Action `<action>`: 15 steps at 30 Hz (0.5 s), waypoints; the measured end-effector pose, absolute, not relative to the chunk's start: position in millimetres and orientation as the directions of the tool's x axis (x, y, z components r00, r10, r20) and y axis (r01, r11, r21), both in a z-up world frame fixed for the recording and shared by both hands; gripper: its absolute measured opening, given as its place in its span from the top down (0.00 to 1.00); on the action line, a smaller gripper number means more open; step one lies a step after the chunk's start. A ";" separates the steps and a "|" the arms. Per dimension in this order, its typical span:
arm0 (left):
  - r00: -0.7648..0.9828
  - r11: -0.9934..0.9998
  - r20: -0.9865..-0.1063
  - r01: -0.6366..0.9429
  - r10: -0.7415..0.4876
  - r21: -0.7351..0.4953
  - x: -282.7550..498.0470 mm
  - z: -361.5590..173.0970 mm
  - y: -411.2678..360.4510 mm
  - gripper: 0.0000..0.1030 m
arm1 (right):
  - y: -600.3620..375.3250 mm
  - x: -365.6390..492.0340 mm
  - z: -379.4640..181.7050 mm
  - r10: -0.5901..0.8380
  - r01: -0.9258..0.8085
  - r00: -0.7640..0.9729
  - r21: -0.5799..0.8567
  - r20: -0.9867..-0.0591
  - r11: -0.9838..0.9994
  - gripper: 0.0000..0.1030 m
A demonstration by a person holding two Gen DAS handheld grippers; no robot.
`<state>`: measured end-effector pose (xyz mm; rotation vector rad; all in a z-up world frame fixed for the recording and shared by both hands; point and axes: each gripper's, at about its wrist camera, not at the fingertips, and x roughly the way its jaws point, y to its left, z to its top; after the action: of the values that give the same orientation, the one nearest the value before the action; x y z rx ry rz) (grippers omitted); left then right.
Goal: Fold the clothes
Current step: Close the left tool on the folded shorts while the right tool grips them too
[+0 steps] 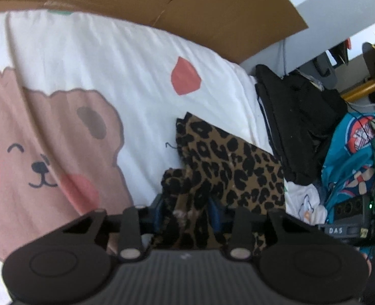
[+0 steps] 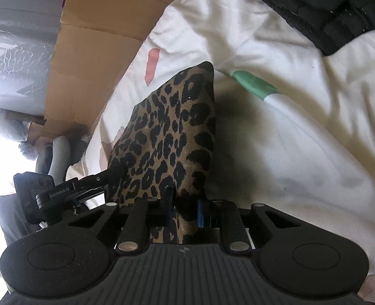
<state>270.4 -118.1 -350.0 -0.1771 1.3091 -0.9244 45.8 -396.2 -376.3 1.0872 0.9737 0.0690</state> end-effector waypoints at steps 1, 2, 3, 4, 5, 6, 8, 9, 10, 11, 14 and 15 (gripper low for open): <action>-0.036 0.646 -0.747 0.475 -0.664 -0.597 271.4 -352.3 -119.4 0.53 | -396.4 45.8 -378.0 0.488 0.402 0.601 0.767 -0.633 0.500 0.80; -0.042 0.648 -0.748 0.470 -0.662 -0.599 272.3 -354.6 -120.8 0.51 | -396.8 45.6 -379.9 0.489 0.408 0.600 0.768 -0.633 0.493 0.80; -0.049 0.649 -0.749 0.466 -0.660 -0.602 273.3 -356.9 -122.1 0.47 | -397.3 45.4 -381.9 0.490 0.414 0.600 0.769 -0.633 0.487 0.77; -0.056 0.648 -0.748 0.461 -0.661 -0.607 274.4 -359.4 -123.1 0.43 | -397.8 45.3 -383.5 0.491 0.415 0.600 0.771 -0.631 0.484 0.72; -0.065 0.644 -0.744 0.455 -0.664 -0.615 275.6 -362.1 -123.6 0.42 | -398.4 45.1 -385.2 0.493 0.415 0.601 0.772 -0.629 0.480 0.70; -0.074 0.639 -0.739 0.449 -0.670 -0.624 277.0 -364.5 -123.9 0.40 | -398.3 45.7 -387.2 0.494 0.416 0.600 0.773 -0.630 0.479 0.70; -0.094 0.623 -0.722 0.436 -0.686 -0.649 279.3 -367.6 -124.6 0.37 | -396.9 47.5 -392.3 0.499 0.425 0.596 0.775 -0.629 0.468 0.69; -0.105 0.614 -0.714 0.435 -0.692 -0.659 280.1 -368.5 -125.8 0.38 | -396.2 48.0 -395.5 0.505 0.429 0.596 0.779 -0.624 0.457 0.70; -0.116 0.608 -0.712 0.437 -0.692 -0.662 280.1 -369.0 -127.8 0.44 | -395.0 49.6 -396.3 0.509 0.427 0.595 0.781 -0.622 0.455 0.70; -0.120 0.610 -0.717 0.442 -0.687 -0.658 279.9 -369.1 -129.5 0.46 | -393.9 51.3 -396.8 0.514 0.425 0.593 0.783 -0.620 0.454 0.70; -0.113 0.618 -0.737 0.469 -0.666 -0.631 279.1 -365.3 -133.1 0.58 | -391.3 56.4 -394.5 0.520 0.418 0.588 0.783 -0.620 0.461 0.84; -0.111 0.621 -0.740 0.470 -0.663 -0.627 278.9 -363.6 -133.3 0.61 | -390.8 57.7 -392.6 0.520 0.418 0.588 0.782 -0.620 0.462 0.89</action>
<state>278.9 -133.3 -363.6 -0.1789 1.3801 -0.9674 57.7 -390.8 -392.6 1.1421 0.9989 0.0772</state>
